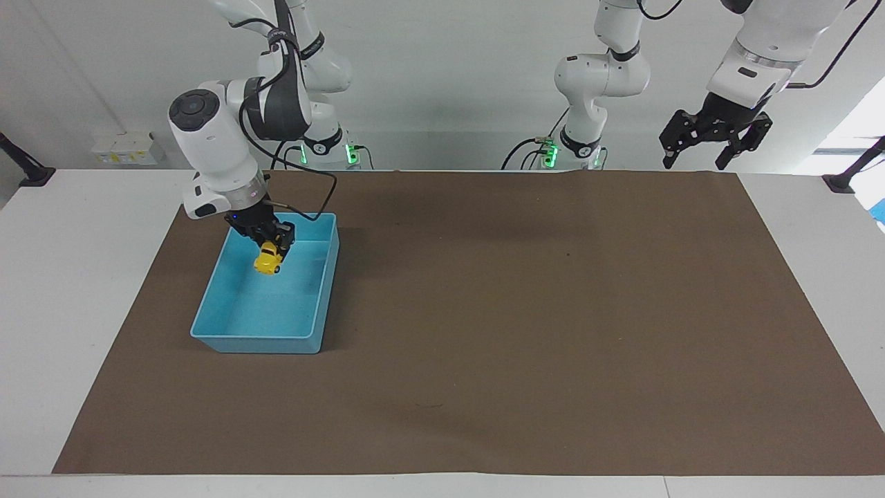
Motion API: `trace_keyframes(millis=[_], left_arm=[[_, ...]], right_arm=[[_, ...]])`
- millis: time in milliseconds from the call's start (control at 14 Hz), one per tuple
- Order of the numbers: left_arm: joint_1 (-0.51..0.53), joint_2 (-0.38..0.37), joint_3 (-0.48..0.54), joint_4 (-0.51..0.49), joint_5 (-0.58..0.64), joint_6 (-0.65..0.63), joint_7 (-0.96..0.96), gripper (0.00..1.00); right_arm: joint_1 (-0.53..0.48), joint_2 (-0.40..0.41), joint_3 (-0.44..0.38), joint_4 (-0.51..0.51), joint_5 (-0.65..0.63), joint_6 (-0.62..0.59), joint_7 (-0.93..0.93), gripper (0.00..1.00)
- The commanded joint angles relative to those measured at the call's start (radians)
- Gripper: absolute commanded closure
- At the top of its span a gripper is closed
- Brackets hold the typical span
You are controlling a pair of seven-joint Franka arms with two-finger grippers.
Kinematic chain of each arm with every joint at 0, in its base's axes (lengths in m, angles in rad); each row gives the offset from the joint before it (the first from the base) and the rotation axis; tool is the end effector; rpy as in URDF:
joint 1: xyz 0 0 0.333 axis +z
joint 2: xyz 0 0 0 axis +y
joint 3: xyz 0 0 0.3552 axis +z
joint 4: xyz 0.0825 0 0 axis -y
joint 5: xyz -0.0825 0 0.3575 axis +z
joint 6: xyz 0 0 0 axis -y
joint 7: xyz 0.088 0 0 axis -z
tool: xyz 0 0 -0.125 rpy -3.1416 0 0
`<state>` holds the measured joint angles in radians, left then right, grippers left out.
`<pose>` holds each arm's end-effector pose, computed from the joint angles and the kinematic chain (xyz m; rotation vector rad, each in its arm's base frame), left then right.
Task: Wind up and store yellow beetle car
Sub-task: 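Lower the car into the blue box and open the right gripper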
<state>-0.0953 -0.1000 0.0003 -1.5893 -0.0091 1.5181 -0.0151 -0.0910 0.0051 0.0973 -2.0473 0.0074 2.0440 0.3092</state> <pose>0.4855 -0.0474 0.6836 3.1281 -0.1260 0.0442 0.5263 0.0038 0.4696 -3.0992 0.4784 0.0147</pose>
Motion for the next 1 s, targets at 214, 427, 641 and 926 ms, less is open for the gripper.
trace_keyframes(millis=[214,427,641,926], left_arm=[[0.017,-0.007,-0.011,-0.001,0.008,-0.013,0.014,0.00],[0.017,-0.007,-0.011,-0.001,0.008,-0.013,0.014,0.00],[0.017,-0.007,-0.011,-0.003,0.008,-0.013,0.014,0.00],[0.017,-0.007,-0.011,-0.001,0.008,-0.013,0.014,0.00]], right_arm=[[-0.044,-0.022,0.007,-0.129,0.025,0.148,-0.209,1.00],[-0.044,0.010,0.007,-0.188,0.020,0.264,-0.307,1.00],[-0.043,0.047,0.007,-0.252,0.020,0.381,-0.334,1.00],[-0.042,0.110,0.007,-0.306,0.020,0.511,-0.328,0.01]])
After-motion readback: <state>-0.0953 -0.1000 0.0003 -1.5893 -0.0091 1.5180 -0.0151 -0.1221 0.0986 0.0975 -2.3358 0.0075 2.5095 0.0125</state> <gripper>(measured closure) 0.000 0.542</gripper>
